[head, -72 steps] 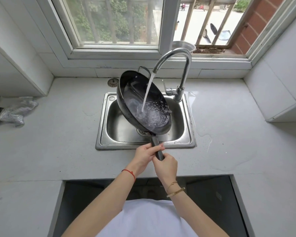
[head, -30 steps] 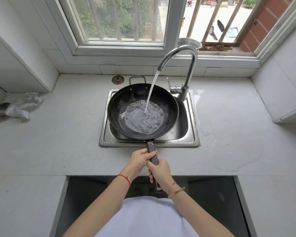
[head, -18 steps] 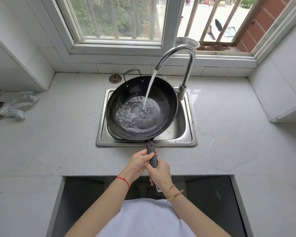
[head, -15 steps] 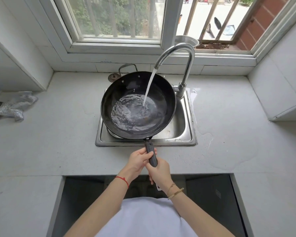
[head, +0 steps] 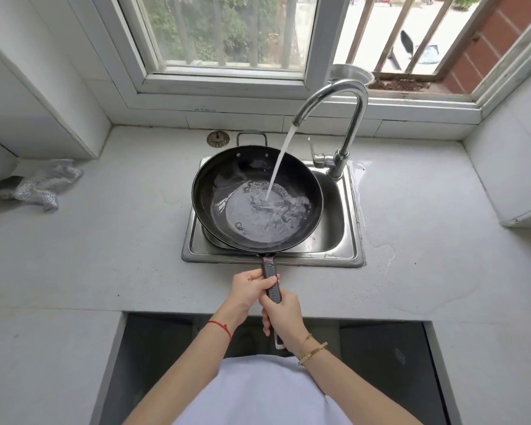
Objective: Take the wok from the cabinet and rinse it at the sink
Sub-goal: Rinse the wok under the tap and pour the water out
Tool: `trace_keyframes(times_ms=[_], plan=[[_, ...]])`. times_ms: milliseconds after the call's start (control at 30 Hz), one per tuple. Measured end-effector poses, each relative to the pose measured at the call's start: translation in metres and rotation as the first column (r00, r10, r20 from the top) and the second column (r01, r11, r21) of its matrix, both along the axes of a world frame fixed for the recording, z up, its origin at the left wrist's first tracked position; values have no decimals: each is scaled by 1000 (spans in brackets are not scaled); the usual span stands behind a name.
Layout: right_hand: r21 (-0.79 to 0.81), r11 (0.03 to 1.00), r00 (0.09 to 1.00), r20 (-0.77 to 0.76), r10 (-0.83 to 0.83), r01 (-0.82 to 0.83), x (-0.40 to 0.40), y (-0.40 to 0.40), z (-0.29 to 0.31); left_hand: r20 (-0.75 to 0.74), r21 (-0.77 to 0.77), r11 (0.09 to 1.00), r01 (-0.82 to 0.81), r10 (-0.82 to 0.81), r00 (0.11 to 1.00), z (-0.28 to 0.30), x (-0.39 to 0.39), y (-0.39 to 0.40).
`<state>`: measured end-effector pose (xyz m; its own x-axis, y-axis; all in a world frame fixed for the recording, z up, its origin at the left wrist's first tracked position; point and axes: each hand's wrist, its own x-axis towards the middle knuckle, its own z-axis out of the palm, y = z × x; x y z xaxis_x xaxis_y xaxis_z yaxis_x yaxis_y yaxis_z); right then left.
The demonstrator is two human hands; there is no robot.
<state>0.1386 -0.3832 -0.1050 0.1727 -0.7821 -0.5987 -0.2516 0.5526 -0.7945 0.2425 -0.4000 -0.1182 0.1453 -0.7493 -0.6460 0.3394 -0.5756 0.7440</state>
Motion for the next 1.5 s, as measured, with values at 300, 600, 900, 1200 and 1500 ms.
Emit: trace_keyframes(times_ms=[300, 600, 900, 1200, 1500], plan=[[-7, 1000, 999, -51, -17, 16, 4, 0, -9, -46, 11, 999, 37, -37, 998, 1, 3, -2], [95, 991, 995, -29, 93, -90, -1, -4, -11, -49, 69, 997, 44, -40, 998, -5, 2, -1], [74, 879, 829, -305, 469, -471, -43, -64, 10, -54, 77, 995, 58, -54, 997, -5, 3, -2], [-519, 774, 884, -454, 109, -362, -54, -213, 51, -25, 144, 988, 59, -55, 998, 0, -2, -9], [-562, 575, 746, -652, 135, -595, -22, -352, 36, -87, 188, 979, 81, -66, 994, -3, 2, -14]])
